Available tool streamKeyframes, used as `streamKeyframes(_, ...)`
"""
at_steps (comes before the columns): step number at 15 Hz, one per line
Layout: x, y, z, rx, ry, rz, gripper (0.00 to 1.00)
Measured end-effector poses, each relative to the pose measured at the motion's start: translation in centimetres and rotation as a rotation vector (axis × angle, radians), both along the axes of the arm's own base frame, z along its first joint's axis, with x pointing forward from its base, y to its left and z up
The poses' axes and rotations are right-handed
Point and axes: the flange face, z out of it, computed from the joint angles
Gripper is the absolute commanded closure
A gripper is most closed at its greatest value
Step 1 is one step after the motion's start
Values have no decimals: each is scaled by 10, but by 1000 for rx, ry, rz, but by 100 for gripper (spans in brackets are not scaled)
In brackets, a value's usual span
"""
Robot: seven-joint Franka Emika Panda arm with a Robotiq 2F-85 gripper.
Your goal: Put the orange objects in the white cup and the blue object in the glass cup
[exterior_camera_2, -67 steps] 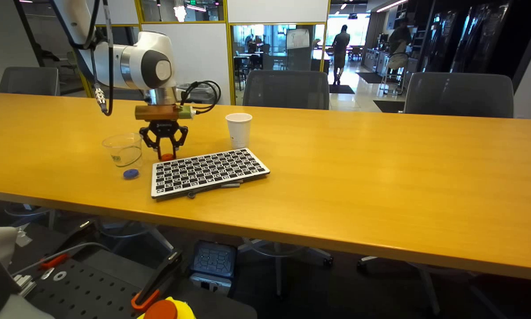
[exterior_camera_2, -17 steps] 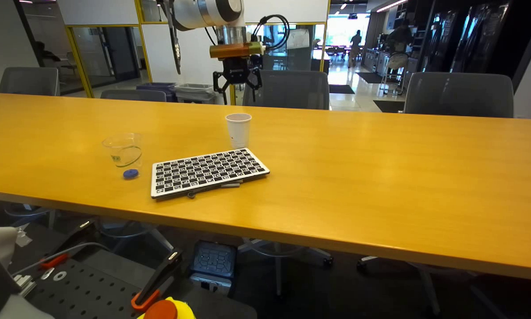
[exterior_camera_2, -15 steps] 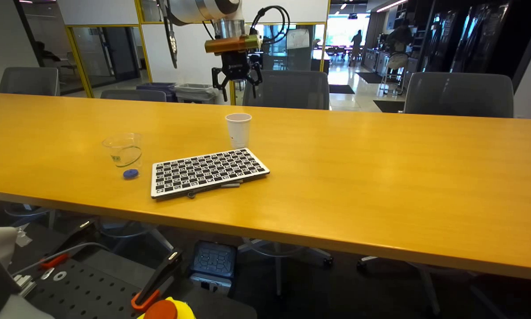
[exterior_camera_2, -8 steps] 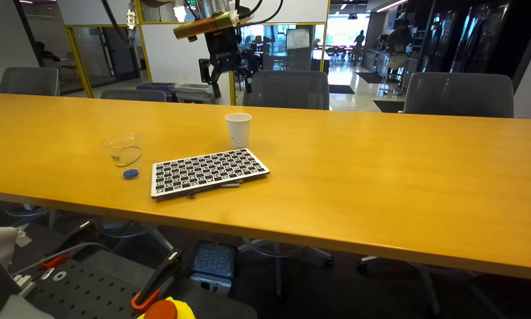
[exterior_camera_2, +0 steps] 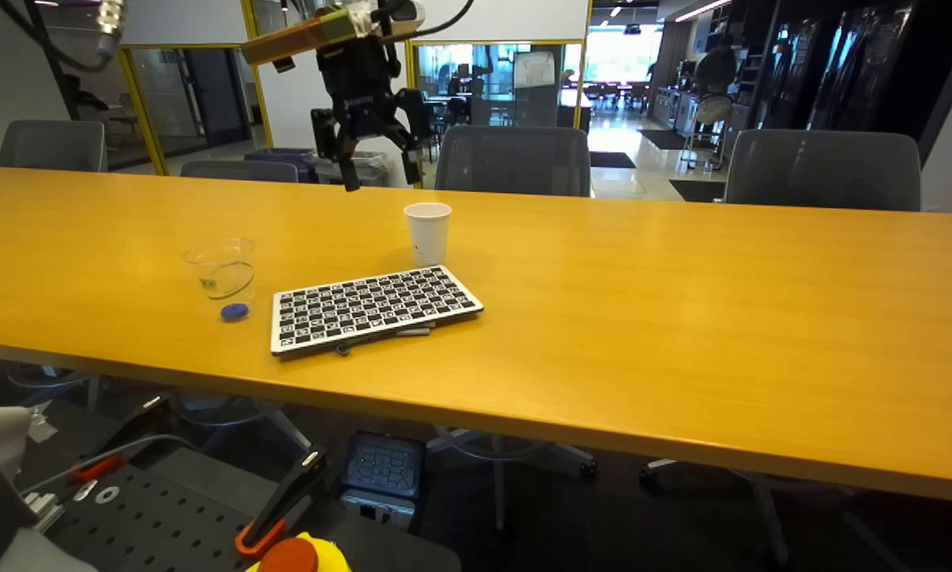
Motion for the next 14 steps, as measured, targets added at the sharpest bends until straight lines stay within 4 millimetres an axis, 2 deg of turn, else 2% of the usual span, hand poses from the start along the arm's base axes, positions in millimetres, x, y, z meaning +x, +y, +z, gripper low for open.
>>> streamKeyframes(5,-42,3,23,28,-51,30,0)
streamKeyframes(8,-60,2,29,62,-68,26,0)
streamKeyframes(14,-68,0,27,76,-66,16,0)
